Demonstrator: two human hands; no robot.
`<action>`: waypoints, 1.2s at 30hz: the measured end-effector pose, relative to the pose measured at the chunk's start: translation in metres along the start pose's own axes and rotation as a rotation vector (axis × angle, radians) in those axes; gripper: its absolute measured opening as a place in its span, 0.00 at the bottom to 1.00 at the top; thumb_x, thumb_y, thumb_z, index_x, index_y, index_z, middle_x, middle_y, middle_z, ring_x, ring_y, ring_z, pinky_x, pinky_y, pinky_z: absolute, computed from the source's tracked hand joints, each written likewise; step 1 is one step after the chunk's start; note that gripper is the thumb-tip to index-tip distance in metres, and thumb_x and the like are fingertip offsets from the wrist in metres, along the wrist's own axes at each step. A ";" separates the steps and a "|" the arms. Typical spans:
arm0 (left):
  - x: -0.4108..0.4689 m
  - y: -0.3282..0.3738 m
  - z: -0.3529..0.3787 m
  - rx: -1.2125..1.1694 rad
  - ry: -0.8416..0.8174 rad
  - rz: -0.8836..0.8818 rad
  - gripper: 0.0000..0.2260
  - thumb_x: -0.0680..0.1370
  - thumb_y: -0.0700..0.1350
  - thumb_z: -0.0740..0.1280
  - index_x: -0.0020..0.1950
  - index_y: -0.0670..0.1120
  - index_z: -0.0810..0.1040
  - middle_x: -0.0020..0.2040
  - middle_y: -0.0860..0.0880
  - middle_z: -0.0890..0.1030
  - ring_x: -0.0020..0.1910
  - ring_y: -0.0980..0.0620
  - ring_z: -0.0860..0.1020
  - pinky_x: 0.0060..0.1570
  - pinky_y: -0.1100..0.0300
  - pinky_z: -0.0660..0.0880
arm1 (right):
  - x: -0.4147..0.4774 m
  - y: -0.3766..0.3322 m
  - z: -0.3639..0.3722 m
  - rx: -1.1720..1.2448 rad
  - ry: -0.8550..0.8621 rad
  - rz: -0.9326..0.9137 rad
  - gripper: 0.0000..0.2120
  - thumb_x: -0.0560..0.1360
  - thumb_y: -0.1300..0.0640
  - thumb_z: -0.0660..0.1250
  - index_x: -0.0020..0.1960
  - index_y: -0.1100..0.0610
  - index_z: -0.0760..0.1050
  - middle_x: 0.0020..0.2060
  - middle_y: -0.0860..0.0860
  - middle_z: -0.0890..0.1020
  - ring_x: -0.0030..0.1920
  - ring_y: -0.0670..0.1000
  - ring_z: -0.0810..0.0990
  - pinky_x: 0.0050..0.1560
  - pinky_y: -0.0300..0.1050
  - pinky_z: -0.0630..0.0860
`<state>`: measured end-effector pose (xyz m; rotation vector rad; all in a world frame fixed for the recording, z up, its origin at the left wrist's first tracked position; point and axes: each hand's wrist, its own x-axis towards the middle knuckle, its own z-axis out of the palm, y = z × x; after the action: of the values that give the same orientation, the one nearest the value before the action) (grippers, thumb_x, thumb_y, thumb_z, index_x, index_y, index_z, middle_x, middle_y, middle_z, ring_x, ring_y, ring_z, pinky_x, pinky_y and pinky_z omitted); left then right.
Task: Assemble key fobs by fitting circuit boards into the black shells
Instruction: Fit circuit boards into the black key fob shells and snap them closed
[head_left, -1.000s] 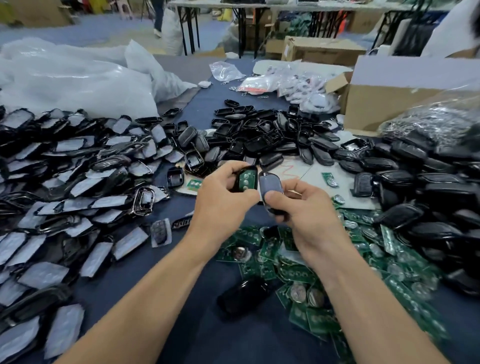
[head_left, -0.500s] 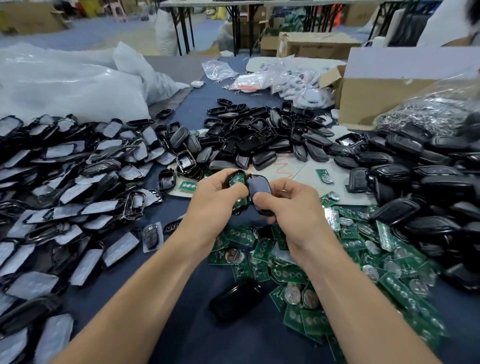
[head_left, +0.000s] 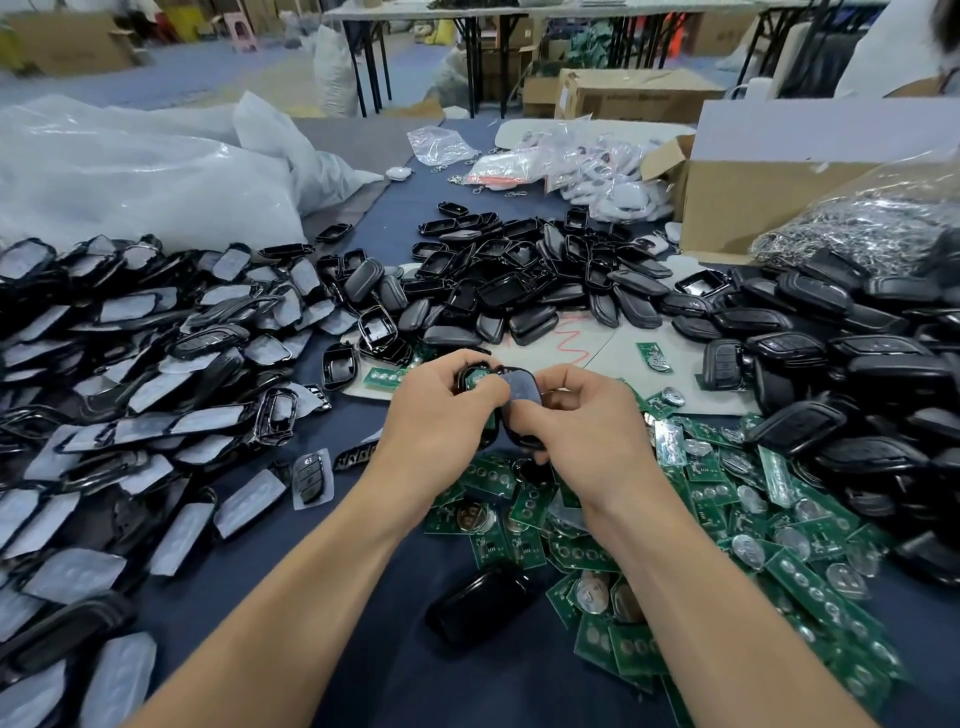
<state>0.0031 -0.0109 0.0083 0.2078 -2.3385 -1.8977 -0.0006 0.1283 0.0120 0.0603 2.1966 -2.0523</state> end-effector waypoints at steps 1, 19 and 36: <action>0.000 0.000 -0.001 0.005 -0.004 -0.006 0.08 0.68 0.54 0.70 0.43 0.53 0.83 0.33 0.48 0.76 0.34 0.48 0.70 0.37 0.51 0.68 | 0.000 0.000 0.000 -0.002 -0.006 0.001 0.08 0.69 0.66 0.74 0.40 0.53 0.83 0.30 0.50 0.84 0.29 0.48 0.79 0.30 0.41 0.73; 0.002 0.012 -0.022 -0.391 -0.156 0.057 0.06 0.72 0.43 0.74 0.45 0.52 0.88 0.39 0.51 0.84 0.39 0.51 0.80 0.45 0.52 0.78 | -0.001 -0.012 -0.028 0.686 -0.573 0.322 0.23 0.71 0.64 0.73 0.66 0.66 0.77 0.48 0.62 0.85 0.43 0.57 0.86 0.41 0.43 0.84; -0.003 0.007 -0.012 -0.177 0.121 -0.130 0.12 0.80 0.50 0.64 0.47 0.56 0.88 0.44 0.50 0.88 0.44 0.50 0.80 0.39 0.58 0.74 | 0.002 -0.004 -0.010 0.825 -0.346 0.413 0.24 0.68 0.65 0.72 0.64 0.66 0.80 0.58 0.61 0.84 0.54 0.56 0.82 0.59 0.51 0.82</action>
<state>0.0076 -0.0203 0.0173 0.4531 -2.1126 -2.0748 -0.0035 0.1374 0.0165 0.2006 0.9451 -2.3239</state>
